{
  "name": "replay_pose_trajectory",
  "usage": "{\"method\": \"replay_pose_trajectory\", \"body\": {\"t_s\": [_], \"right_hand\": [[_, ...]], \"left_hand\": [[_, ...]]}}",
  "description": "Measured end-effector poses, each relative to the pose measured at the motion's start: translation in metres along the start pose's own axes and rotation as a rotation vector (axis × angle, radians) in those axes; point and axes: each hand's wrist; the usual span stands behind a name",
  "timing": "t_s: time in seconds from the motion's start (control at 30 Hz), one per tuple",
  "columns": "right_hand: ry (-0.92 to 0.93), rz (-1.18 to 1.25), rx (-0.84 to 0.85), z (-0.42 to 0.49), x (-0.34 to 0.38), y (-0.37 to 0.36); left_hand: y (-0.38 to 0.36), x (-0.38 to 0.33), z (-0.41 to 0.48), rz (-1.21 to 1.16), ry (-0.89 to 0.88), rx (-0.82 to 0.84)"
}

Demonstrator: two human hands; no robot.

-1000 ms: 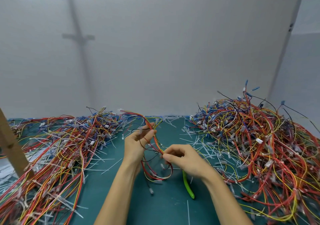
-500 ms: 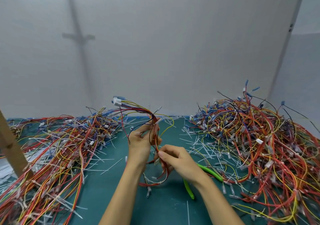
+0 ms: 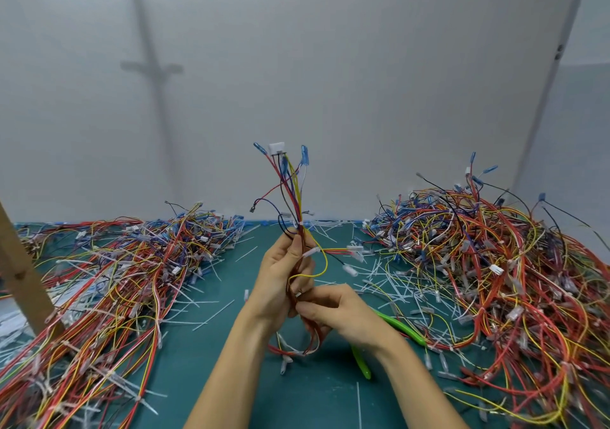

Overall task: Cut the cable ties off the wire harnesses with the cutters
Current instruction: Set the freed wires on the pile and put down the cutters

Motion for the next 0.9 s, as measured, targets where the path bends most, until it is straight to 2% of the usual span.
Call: {"method": "replay_pose_trajectory", "body": {"t_s": [0.27, 0.4, 0.5, 0.6, 0.8, 0.9], "right_hand": [[-0.025, -0.007, 0.017, 0.0, 0.0, 0.0], [-0.016, 0.017, -0.017, 0.0, 0.0, -0.001], [0.022, 0.045, -0.124, 0.001, 0.0, -0.002], [0.072, 0.072, -0.253, 0.003, 0.002, -0.002], [0.135, 0.127, -0.428, 0.007, 0.003, 0.001], [0.105, 0.188, -0.491, 0.009, 0.0, 0.004]], "left_hand": [[0.002, -0.005, -0.005, -0.028, 0.081, 0.088], [-0.001, -0.006, -0.004, 0.099, 0.063, 0.092], [-0.004, -0.006, -0.001, 0.258, 0.014, 0.02], [-0.004, -0.001, 0.004, 0.272, -0.02, -0.124], [0.0, 0.008, 0.007, 0.415, 0.008, -0.248], [0.008, 0.013, 0.005, 0.594, 0.022, -0.307]]}}
Point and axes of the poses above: each hand's wrist, its own z-axis towards the middle knuckle, its own y-axis out of the back of the hand, x = y × z, and after that the axes turned 4 degrees about -z, right-handed
